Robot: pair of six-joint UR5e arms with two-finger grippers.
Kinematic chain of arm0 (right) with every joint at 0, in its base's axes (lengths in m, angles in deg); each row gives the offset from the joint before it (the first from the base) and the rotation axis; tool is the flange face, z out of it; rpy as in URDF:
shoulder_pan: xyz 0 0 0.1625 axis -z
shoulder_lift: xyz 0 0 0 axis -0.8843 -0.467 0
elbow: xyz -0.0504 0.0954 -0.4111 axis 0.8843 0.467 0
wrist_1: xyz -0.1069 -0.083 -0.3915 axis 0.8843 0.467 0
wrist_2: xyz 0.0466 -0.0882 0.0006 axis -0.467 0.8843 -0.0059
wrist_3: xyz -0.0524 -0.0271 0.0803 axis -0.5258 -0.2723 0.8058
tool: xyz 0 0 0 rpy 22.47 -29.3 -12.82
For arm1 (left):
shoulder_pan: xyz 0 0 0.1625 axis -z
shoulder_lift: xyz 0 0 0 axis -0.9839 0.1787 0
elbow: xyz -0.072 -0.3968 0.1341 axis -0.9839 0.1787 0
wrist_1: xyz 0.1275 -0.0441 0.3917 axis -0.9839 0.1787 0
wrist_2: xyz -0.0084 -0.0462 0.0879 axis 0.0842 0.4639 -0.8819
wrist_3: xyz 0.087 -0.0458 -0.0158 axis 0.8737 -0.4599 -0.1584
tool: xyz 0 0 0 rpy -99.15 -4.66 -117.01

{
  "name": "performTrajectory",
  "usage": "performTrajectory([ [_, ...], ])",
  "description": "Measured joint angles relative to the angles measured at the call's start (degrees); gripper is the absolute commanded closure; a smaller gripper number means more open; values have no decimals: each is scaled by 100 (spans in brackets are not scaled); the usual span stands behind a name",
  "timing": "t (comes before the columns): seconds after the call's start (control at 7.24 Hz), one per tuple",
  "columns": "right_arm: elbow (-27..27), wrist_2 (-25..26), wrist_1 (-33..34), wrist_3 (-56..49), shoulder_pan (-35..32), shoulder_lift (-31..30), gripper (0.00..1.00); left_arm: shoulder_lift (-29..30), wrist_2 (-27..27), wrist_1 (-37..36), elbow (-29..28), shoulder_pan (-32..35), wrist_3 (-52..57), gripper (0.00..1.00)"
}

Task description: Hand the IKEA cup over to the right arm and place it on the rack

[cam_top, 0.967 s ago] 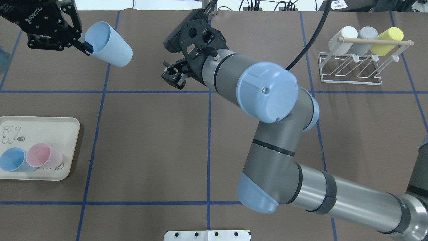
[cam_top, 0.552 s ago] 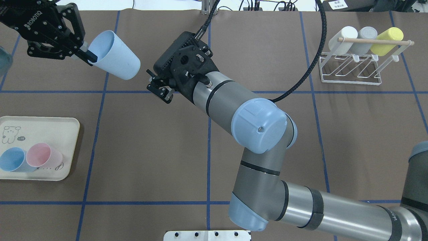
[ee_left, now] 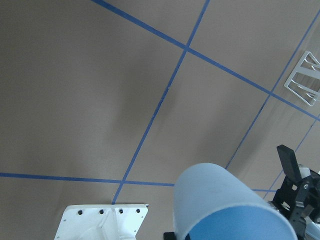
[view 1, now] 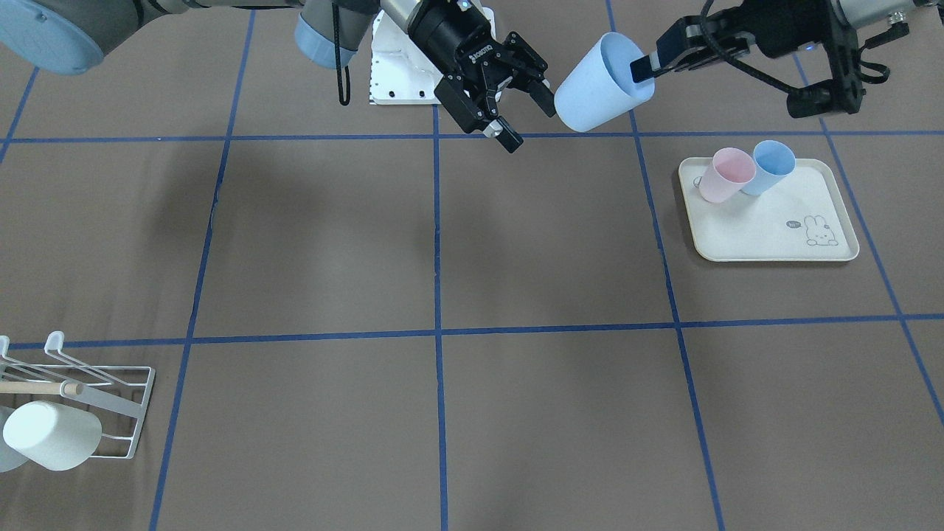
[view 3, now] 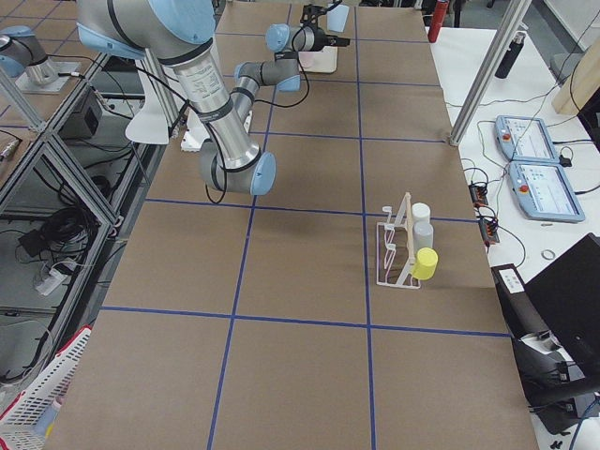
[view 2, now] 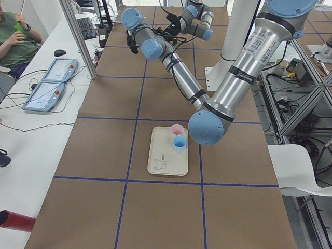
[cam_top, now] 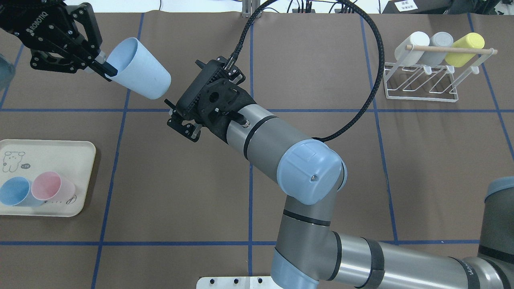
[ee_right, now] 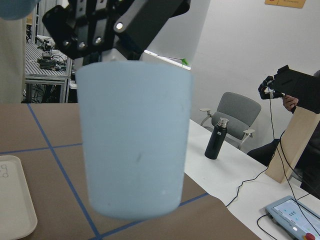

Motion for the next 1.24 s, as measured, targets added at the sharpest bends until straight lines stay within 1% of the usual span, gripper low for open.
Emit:
performTrajectory([
  [0.28,-5,227,-37,-119,193,3,4,16,42,1,-6,7,0,100],
  [0.83,-40,420,-42,-169,314,68,4,78,43,1,-9,-11,2,100],
  [1.24,-54,460,-36,-193,328,126,4,112,42,1,-9,-49,5,100],
])
